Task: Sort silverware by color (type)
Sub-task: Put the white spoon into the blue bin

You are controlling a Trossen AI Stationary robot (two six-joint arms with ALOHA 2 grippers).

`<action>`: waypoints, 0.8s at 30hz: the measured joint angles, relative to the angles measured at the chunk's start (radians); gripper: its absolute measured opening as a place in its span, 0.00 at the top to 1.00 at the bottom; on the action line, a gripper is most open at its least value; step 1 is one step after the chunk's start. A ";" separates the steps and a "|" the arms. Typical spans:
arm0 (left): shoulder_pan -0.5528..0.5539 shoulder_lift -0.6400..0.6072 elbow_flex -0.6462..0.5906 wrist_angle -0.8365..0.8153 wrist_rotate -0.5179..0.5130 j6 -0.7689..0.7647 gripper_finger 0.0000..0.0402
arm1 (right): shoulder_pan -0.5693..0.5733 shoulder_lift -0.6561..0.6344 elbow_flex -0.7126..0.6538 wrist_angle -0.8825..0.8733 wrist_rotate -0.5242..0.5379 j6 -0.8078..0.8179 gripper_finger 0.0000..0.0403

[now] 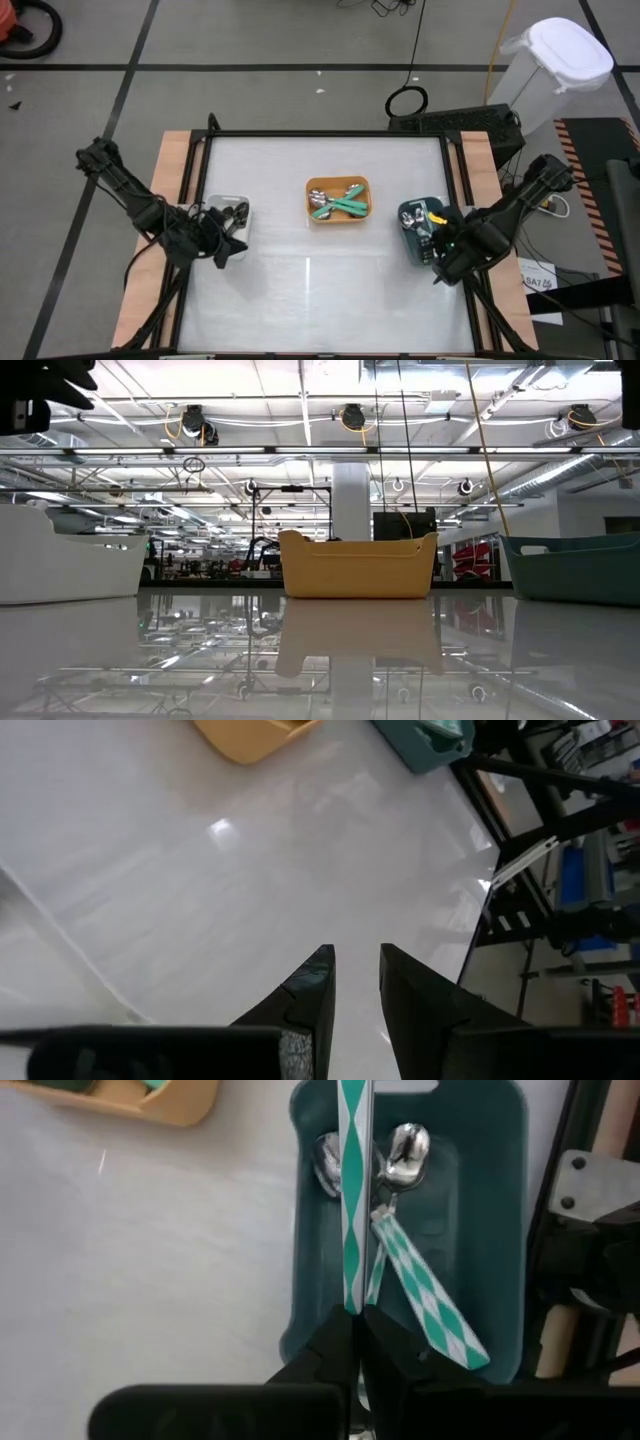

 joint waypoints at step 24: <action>0.069 0.000 0.000 0.075 -0.002 0.192 0.80 | -0.132 -0.085 -0.115 0.033 -0.107 -0.084 0.98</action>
